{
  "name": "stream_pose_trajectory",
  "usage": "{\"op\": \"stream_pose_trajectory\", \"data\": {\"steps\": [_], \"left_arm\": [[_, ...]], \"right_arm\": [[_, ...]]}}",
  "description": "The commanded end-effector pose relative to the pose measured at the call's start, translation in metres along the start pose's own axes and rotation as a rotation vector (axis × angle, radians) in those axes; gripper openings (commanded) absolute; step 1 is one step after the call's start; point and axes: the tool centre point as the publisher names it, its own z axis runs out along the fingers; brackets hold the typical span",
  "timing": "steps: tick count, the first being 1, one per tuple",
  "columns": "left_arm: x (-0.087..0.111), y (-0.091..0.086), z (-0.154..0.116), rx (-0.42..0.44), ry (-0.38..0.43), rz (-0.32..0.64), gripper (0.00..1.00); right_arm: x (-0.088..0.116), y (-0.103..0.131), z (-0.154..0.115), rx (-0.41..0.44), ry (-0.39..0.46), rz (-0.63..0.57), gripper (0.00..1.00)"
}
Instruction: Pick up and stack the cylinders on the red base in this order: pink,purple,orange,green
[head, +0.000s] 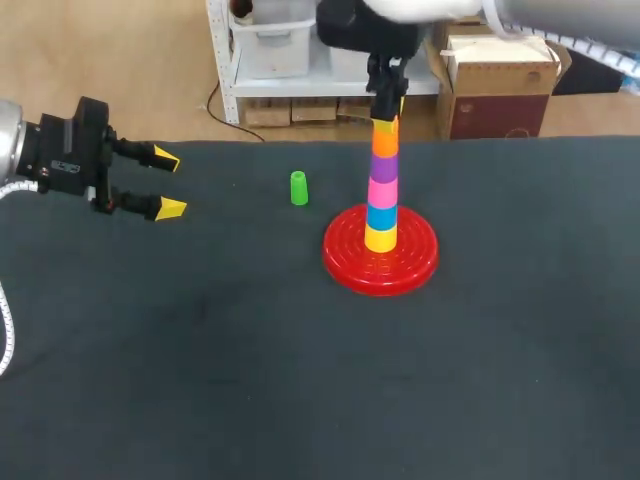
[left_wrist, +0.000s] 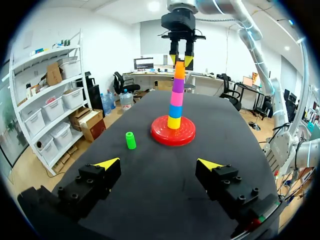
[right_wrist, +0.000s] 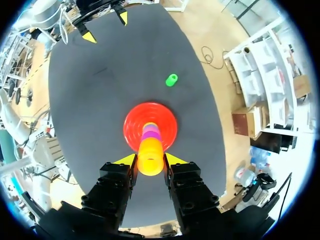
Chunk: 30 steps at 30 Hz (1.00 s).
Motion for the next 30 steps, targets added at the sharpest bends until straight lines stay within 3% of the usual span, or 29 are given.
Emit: {"op": "stream_pose_trajectory", "data": {"steps": [1, 6, 7, 8, 9, 15, 20, 25, 30], "left_arm": [[0.002, -0.001, 0.0, -0.003, -0.005, 0.003, 1.0], [0.002, -0.001, 0.0, -0.003, -0.005, 0.003, 1.0], [0.002, -0.001, 0.0, -0.003, -0.005, 0.003, 1.0], [0.002, -0.001, 0.0, -0.003, -0.005, 0.003, 1.0], [0.002, -0.001, 0.0, -0.003, -0.005, 0.003, 1.0], [0.002, -0.001, 0.0, -0.003, -0.005, 0.003, 1.0], [0.002, -0.001, 0.0, -0.003, -0.005, 0.003, 1.0], [0.002, -0.001, 0.0, -0.003, -0.005, 0.003, 1.0], [0.002, -0.001, 0.0, -0.003, -0.005, 0.003, 1.0]], "right_arm": [[0.005, 0.003, 0.012, 0.198, -0.041, -0.007, 0.0], [0.002, 0.001, 0.017, 0.154, -0.032, -0.022, 0.0], [0.002, 0.001, 0.017, 0.152, -0.031, -0.021, 0.15], [0.002, 0.0, 0.017, 0.149, -0.03, -0.023, 0.44], [0.001, -0.002, 0.015, 0.144, -0.028, -0.025, 1.0], [-0.01, -0.009, -0.006, 0.15, -0.027, -0.062, 1.0], [-0.054, -0.021, -0.016, 0.133, -0.024, -0.171, 1.0], [-0.1, -0.034, 0.019, 0.011, -0.047, -0.258, 1.0], [-0.127, -0.047, 0.068, -0.104, -0.064, -0.272, 1.0]]}}
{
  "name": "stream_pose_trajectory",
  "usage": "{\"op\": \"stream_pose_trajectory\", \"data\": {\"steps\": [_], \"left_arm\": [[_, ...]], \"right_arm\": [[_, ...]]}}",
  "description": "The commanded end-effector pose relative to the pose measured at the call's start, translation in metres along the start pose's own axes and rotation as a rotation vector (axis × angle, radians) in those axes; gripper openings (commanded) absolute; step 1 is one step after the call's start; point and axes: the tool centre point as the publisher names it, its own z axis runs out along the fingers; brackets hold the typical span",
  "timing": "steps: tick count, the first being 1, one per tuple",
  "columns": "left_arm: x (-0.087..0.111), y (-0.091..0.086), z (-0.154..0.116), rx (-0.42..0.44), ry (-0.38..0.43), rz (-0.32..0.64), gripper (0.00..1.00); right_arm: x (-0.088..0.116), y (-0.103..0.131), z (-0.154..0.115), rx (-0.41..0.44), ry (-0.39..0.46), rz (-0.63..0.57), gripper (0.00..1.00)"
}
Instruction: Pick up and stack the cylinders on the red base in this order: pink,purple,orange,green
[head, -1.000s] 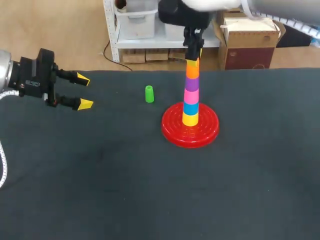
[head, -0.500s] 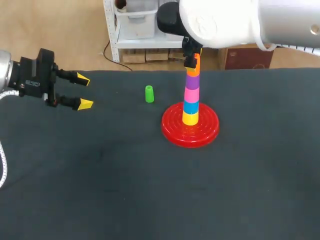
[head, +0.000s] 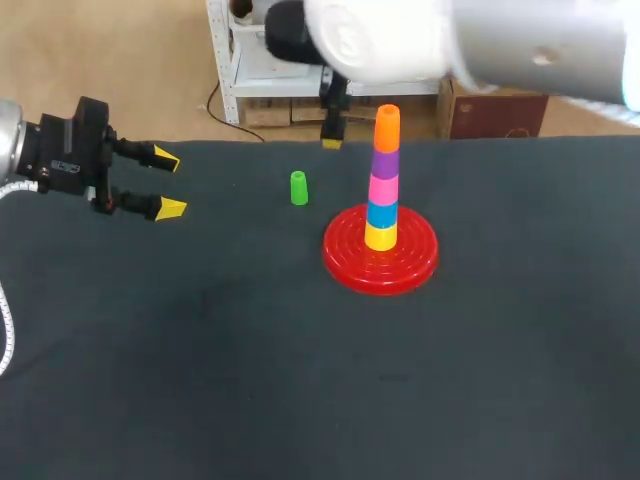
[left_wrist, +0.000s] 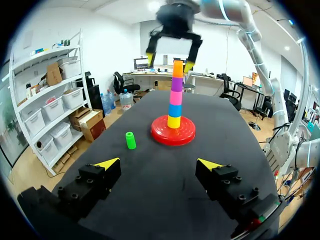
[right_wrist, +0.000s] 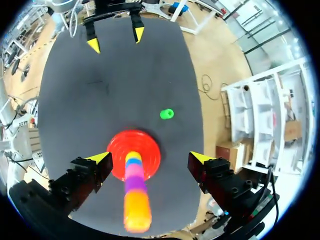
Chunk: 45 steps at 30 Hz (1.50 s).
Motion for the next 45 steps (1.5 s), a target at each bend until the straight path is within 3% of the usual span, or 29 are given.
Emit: {"op": "stream_pose_trajectory", "data": {"steps": [1, 10, 18, 31, 45], "left_arm": [[0.002, -0.001, 0.0, -0.003, -0.005, 0.003, 1.0], [0.002, -0.001, 0.0, -0.003, -0.005, 0.003, 1.0], [0.002, -0.001, 0.0, -0.003, -0.005, 0.003, 1.0], [0.002, -0.001, 0.0, -0.003, -0.005, 0.003, 1.0], [0.002, -0.001, 0.0, -0.003, -0.005, 0.003, 1.0]], "right_arm": [[-0.036, -0.044, 0.052, -0.204, 0.029, -0.006, 1.0], [-0.05, -0.058, 0.111, -0.273, 0.057, 0.024, 1.0], [-0.054, -0.064, 0.145, -0.334, 0.08, 0.07, 1.0], [-0.056, -0.084, 0.165, -0.327, 0.101, 0.113, 1.0], [-0.06, -0.083, 0.182, -0.379, 0.125, 0.1, 1.0]]}}
